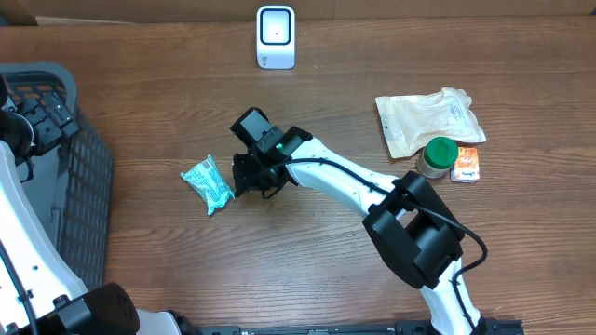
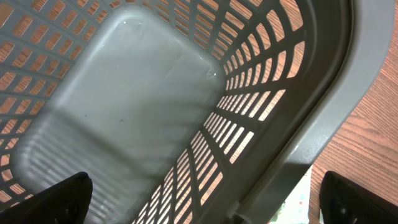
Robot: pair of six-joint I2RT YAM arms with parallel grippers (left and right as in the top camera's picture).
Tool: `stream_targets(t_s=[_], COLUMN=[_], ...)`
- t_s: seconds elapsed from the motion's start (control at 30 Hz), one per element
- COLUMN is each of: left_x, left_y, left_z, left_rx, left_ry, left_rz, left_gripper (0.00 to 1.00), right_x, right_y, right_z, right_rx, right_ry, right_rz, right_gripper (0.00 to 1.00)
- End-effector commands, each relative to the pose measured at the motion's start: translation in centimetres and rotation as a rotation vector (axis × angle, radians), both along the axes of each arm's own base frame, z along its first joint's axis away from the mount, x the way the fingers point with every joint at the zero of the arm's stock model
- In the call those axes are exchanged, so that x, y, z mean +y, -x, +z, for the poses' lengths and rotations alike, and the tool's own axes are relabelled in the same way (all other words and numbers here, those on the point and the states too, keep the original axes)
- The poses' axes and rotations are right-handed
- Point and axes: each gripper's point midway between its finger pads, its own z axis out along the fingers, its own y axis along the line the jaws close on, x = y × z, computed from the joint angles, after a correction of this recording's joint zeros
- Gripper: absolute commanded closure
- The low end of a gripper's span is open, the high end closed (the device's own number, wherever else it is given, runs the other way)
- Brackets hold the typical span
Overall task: Scan the item barcode
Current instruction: 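Lower the right gripper over the teal packet and align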
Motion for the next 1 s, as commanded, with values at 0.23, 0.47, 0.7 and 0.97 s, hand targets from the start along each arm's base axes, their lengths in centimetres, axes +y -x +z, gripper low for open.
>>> stream_targets(t_s=[0.23, 0.47, 0.7, 0.97], left_x=[0.1, 0.1, 0.1, 0.1], left_y=[-0.1, -0.1, -0.1, -0.1], left_z=[0.1, 0.1, 0.1, 0.1], left_rx=[-0.006, -0.006, -0.006, -0.006], left_ry=[0.002, 0.002, 0.002, 0.002], left_rz=[0.006, 0.006, 0.006, 0.006], left_gripper=[0.00, 0.01, 0.00, 0.01], right_x=[-3.7, -9.0, -11.2, -5.5], right_y=[-1.3, -3.9, -7.1, -6.7], right_z=[-3.4, -3.9, -2.1, 3.5], right_rx=[0.039, 0.014, -0.038, -0.162], right_ry=[0.131, 0.245, 0.204, -0.007], right_rz=[-0.081, -0.109, -0.063, 0.062], right_gripper=[0.91, 0.83, 0.70, 0.77])
